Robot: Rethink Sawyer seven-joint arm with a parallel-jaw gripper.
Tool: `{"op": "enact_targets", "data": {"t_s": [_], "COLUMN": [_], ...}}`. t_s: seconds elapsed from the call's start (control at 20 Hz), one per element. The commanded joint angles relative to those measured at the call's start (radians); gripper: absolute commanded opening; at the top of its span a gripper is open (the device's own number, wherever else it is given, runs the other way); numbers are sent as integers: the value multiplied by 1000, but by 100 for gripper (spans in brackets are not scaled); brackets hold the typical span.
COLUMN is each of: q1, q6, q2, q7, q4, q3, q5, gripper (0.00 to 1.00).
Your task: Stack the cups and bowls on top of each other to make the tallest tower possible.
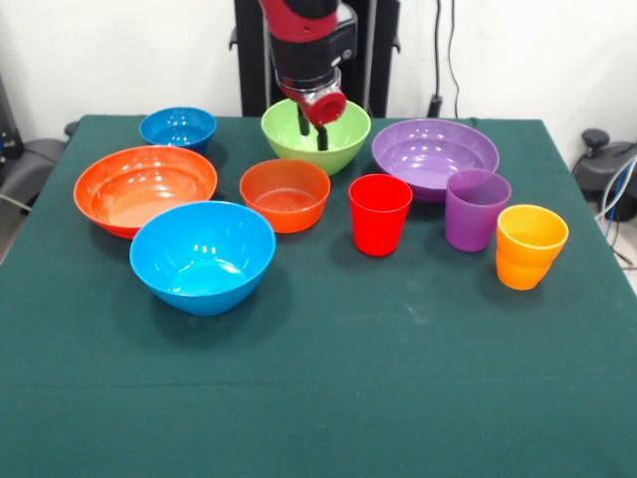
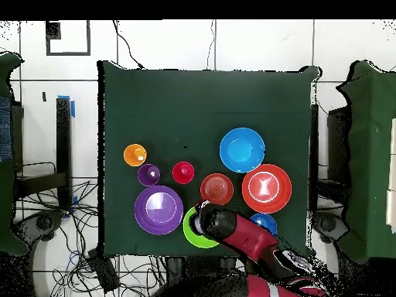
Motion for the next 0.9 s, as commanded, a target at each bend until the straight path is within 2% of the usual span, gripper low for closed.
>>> {"op": "enact_targets", "data": {"t_s": [0.05,0.55,0.9], "q1": [-20,-38,-50], "q6": [110,163,132], "q2": [-57,-62,-52], "q7": [108,95,105], "q4": [-21,-42,-34], "q3": [139,153,168], "q5": [66,73,80], "gripper": [100,100,100]}}
